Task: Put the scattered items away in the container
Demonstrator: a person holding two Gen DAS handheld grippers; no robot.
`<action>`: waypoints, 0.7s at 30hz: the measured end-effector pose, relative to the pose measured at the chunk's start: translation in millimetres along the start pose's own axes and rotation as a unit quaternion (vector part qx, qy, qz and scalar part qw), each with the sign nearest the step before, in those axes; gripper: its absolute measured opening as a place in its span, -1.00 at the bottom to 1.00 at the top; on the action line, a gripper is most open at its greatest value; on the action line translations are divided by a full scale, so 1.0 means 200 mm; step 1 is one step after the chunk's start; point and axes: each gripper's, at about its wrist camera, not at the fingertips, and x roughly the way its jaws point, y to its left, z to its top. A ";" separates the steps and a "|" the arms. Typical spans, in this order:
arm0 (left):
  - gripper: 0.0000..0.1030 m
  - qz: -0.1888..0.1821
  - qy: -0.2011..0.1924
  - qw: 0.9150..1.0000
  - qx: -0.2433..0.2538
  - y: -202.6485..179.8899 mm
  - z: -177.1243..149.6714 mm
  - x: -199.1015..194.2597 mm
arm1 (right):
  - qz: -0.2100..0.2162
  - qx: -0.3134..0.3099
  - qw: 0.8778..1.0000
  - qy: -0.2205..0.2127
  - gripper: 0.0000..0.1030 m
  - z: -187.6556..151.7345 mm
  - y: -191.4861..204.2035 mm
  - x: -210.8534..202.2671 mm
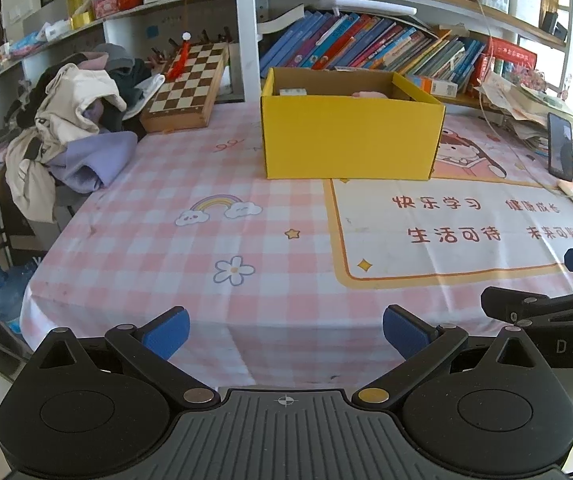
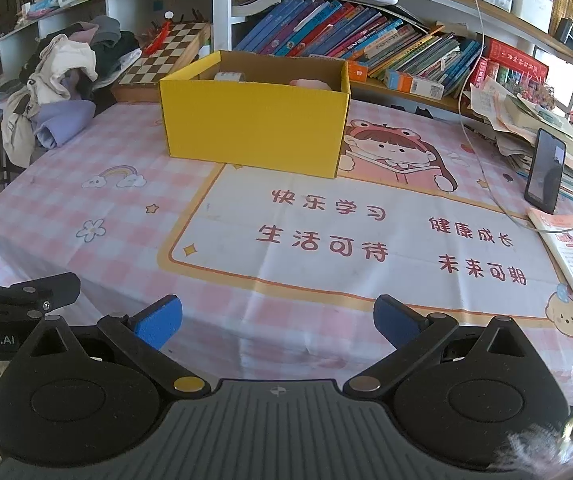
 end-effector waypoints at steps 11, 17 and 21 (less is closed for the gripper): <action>1.00 -0.005 0.007 1.000 -0.002 0.00 0.01 0.02 | -0.004 -0.002 1.000 0.005 1.00 0.01 0.00 0.01; 1.00 -0.007 0.007 1.000 -0.001 0.00 0.01 0.03 | -0.006 -0.001 1.000 0.005 1.00 0.01 0.01 0.02; 1.00 -0.007 0.008 1.000 -0.001 0.01 0.02 0.03 | -0.006 -0.001 1.000 0.005 1.00 0.01 0.00 0.02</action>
